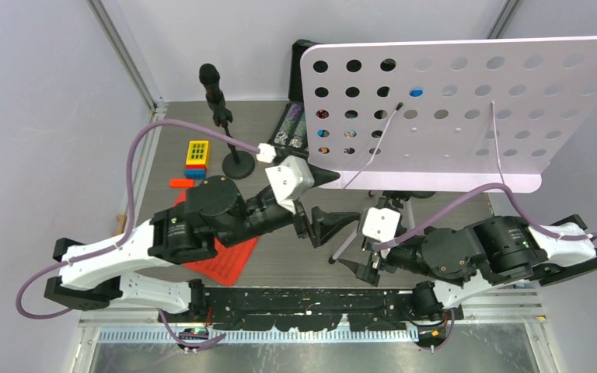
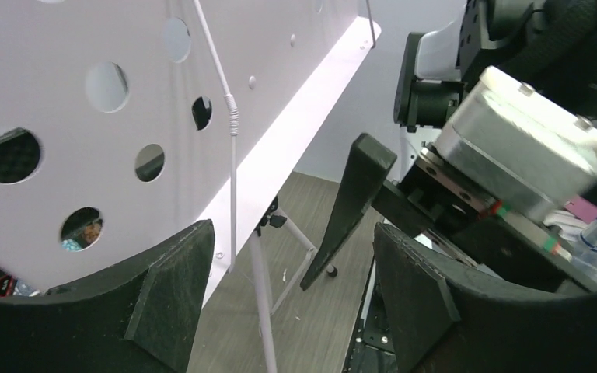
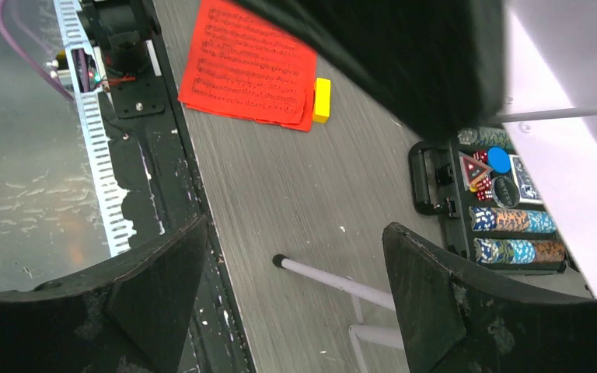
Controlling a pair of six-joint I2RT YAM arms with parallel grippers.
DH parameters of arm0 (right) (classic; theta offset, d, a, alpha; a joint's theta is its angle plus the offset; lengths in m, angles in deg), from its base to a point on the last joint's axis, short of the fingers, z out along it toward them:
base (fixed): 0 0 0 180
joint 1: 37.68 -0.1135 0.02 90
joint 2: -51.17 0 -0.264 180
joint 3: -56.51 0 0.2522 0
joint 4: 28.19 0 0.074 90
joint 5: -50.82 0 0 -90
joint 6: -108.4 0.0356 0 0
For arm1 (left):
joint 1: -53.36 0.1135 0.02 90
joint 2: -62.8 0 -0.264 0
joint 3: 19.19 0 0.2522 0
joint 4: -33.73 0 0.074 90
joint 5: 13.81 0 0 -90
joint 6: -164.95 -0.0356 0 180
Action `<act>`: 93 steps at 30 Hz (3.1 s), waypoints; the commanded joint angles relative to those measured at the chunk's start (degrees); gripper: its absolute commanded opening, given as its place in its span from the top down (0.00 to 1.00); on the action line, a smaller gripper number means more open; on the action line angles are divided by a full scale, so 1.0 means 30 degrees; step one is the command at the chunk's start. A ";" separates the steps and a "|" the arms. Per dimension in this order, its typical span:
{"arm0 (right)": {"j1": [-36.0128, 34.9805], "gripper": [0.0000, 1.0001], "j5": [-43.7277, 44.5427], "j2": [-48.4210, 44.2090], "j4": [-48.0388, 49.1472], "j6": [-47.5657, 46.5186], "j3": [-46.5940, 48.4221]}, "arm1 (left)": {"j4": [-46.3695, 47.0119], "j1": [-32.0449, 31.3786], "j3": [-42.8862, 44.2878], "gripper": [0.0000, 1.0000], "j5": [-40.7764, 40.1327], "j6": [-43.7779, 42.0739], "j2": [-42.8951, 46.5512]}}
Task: Pack up the instrument practice props
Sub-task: Adjust the music stand at the center of the board.
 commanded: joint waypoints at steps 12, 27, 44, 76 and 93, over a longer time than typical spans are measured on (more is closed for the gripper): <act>-0.0088 0.12 -0.0456 -0.3162 -0.0697 0.2511 -0.2449 | 0.2781 0.0079 -0.0261 0.28 -0.1562 -0.0426 -0.0504; -0.0088 0.13 0.0690 -0.4791 -0.1335 0.3975 -0.4310 | 0.2323 0.0065 -0.3135 0.18 0.0466 0.0299 0.2623; -0.0088 0.15 0.1989 -0.7312 -0.1364 0.6590 -0.6793 | 0.9386 0.0064 -1.6764 0.11 -0.3505 0.4133 0.8053; -0.0058 0.15 0.1997 -1.2659 0.0640 1.2664 -1.0957 | 2.3560 0.7345 -1.1983 0.00 0.6730 0.6106 -0.5740; -0.0058 0.15 0.1953 -1.1623 0.1104 1.2460 -1.1576 | 2.8403 0.7353 -1.5709 0.00 0.5215 0.8078 -0.5942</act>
